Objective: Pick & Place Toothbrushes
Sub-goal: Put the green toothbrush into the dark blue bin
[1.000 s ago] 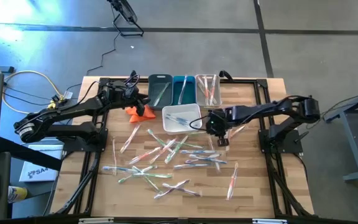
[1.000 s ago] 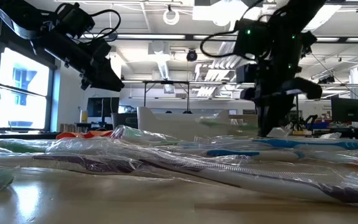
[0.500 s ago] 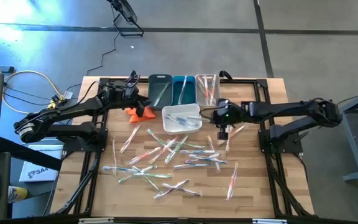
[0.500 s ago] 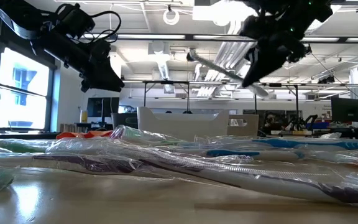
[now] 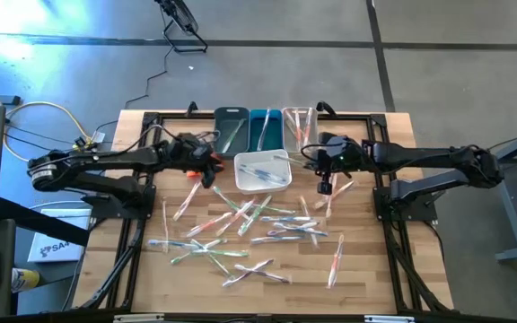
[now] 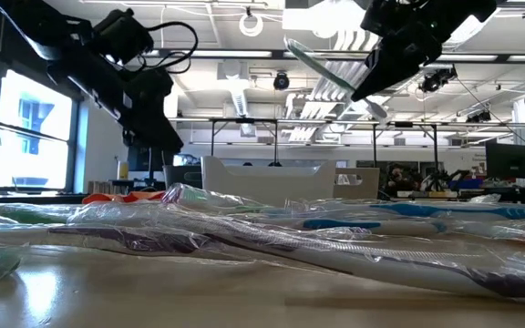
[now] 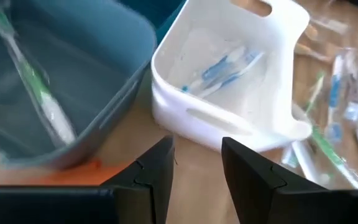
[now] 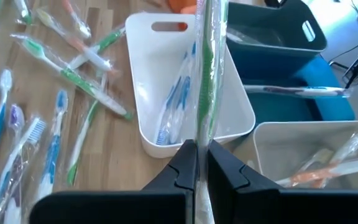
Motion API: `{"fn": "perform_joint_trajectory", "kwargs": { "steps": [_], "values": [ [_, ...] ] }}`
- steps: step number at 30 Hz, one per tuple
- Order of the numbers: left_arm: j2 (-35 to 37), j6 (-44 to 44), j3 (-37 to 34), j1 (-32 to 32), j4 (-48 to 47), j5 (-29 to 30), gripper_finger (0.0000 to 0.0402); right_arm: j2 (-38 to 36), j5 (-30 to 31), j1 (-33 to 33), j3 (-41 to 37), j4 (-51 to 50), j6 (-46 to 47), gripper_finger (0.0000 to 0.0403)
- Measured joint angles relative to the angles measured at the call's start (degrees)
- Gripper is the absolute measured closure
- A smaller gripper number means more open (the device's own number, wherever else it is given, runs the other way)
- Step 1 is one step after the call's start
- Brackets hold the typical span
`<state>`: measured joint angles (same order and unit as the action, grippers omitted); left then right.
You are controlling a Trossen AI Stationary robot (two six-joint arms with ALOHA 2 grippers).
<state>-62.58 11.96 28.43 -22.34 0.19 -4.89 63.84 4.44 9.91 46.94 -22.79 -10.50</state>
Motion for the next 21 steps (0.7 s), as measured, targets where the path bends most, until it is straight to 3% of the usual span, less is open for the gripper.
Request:
{"fn": "perform_joint_trajectory", "kwargs": {
  "steps": [7, 21],
  "values": [
    [-1.5, 0.3, 0.0, 6.2, 0.2, 8.1, 0.0268, -0.4, 0.1, 0.0, 0.0, 0.1, 0.7, 0.0395],
    [-1.5, 0.7, 0.0, 10.9, 6.6, 10.4, 0.0268, -0.4, 0.1, 0.0, 0.0, 1.7, 1.4, 0.0393]
  ]
}}
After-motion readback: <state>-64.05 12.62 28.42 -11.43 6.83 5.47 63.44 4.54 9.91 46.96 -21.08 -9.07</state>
